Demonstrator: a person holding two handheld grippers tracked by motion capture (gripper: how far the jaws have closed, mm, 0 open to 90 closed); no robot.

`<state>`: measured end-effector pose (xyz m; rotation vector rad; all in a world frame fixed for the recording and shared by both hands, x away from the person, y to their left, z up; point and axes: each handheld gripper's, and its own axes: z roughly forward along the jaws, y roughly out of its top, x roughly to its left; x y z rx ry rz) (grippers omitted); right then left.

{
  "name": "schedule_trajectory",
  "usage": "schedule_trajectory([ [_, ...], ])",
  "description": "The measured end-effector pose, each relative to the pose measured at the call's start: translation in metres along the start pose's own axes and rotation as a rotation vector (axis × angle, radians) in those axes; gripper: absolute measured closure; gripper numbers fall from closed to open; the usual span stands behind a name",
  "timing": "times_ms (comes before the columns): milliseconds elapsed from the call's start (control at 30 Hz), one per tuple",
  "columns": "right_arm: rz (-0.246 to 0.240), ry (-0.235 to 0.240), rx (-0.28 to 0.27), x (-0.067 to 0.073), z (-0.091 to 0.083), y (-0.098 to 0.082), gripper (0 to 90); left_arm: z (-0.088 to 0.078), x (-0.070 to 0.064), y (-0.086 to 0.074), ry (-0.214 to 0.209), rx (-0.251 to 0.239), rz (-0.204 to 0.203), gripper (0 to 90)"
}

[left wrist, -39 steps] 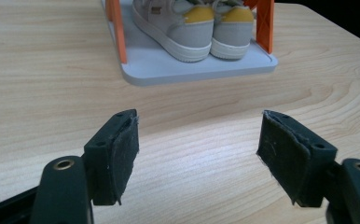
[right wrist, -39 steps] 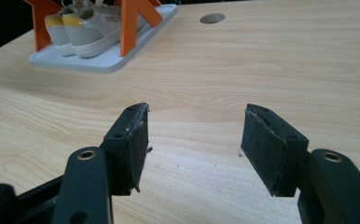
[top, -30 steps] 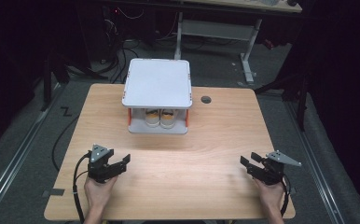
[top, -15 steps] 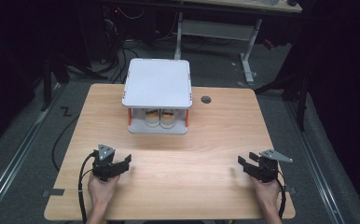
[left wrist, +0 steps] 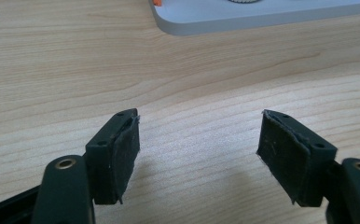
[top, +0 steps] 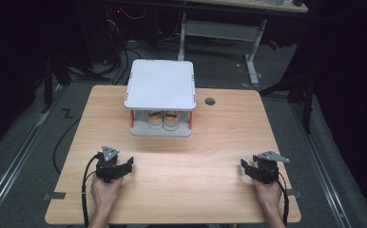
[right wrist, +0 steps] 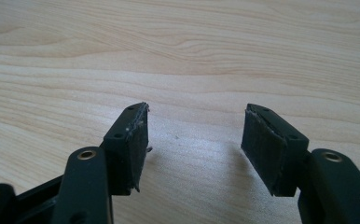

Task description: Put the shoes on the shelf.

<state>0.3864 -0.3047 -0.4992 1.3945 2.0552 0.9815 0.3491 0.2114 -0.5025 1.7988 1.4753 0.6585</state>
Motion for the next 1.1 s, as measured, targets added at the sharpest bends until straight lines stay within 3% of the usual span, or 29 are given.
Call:
schedule_trajectory([
  [300, -0.022, -0.028, 0.041, 0.0003, 0.0037, 0.0015, 39.0, 0.0040, 0.0002, -0.0005, 0.023, 0.016, 0.010, 29.1],
  [433, -0.031, -0.040, 0.054, 0.0024, 0.0043, 0.0012, 38.5, 0.0063, -0.0003, -0.0004, 0.027, 0.063, 0.011, 27.0],
  [533, -0.018, -0.030, 0.059, 0.0007, 0.0046, 0.0013, 37.4, 0.0070, -0.0025, -0.0005, 0.038, 0.067, 0.025, 25.5],
  [1100, -0.021, -0.033, 0.058, 0.0011, 0.0045, 0.0013, 37.4, 0.0059, -0.0037, -0.0012, 0.040, 0.067, 0.012, 25.7],
])
